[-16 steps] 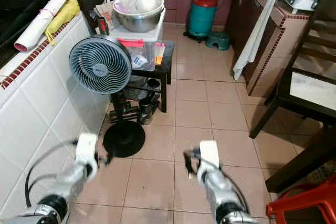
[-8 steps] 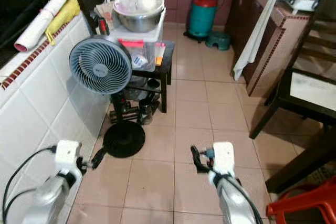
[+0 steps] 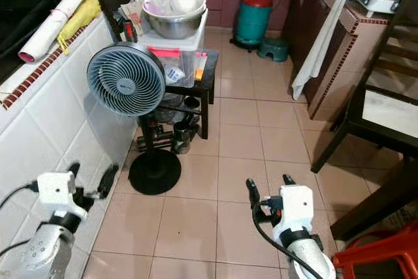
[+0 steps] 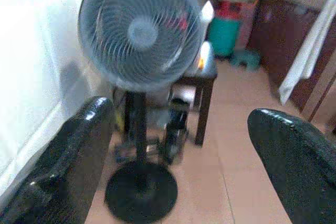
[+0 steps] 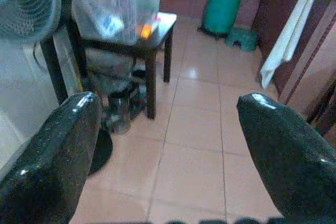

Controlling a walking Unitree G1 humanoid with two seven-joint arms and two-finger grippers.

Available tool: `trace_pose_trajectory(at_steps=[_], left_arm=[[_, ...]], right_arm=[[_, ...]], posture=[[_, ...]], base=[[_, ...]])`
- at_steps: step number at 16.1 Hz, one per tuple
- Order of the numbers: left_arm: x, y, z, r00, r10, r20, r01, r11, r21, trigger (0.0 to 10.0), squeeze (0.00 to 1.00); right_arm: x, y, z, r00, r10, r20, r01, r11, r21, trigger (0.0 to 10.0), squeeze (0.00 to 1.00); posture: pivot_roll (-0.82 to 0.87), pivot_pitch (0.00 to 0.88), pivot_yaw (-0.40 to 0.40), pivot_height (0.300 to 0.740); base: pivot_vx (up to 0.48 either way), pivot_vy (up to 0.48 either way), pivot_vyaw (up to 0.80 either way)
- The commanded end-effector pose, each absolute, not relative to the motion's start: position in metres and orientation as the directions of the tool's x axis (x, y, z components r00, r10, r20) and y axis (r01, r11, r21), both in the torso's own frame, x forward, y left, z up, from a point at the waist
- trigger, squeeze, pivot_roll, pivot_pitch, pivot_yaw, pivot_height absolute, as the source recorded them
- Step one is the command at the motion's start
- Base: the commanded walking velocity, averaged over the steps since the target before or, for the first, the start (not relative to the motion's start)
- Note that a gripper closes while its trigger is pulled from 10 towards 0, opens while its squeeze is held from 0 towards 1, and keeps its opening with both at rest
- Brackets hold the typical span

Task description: Setting the table

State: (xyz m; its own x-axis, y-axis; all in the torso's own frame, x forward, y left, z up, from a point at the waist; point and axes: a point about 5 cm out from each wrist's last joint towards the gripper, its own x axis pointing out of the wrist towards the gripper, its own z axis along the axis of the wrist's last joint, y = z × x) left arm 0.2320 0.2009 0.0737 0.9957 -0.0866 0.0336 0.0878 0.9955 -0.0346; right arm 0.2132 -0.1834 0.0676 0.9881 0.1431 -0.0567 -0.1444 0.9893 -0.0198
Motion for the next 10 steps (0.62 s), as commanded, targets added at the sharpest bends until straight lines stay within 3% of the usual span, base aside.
trace_pose_trajectory(at_steps=[1, 7, 10], left_arm=[[0.231, 0.201, 0.082, 0.996, -0.087, 0.034, 0.088, 0.996, -0.03, 10.0, 0.0], [0.255, 0.206, 0.111, 0.983, -0.181, 0.042, 0.181, 0.983, 0.006, 10.0, 0.0], [0.237, 0.206, 0.086, 0.988, -0.122, -0.091, 0.122, 0.993, -0.005, 10.0, 0.0]], right_arm=[[0.213, -0.181, 0.082, 0.99, 0.141, -0.026, -0.142, 0.989, -0.031, 10.0, 0.0], [0.217, -0.183, 0.112, 0.994, 0.105, 0.027, -0.103, 0.993, -0.06, 10.0, 0.0], [0.208, -0.188, 0.102, 0.998, 0.057, -0.017, -0.059, 0.996, -0.074, 10.0, 0.0]], posture=[[0.04, 0.0, -0.003, 0.74], [0.02, 0.0, 0.007, 0.74], [0.02, 0.0, 0.017, 0.74]], base=[[0.0, 0.0, 0.0], [0.0, 0.0, 0.0], [0.0, 0.0, 0.0]])
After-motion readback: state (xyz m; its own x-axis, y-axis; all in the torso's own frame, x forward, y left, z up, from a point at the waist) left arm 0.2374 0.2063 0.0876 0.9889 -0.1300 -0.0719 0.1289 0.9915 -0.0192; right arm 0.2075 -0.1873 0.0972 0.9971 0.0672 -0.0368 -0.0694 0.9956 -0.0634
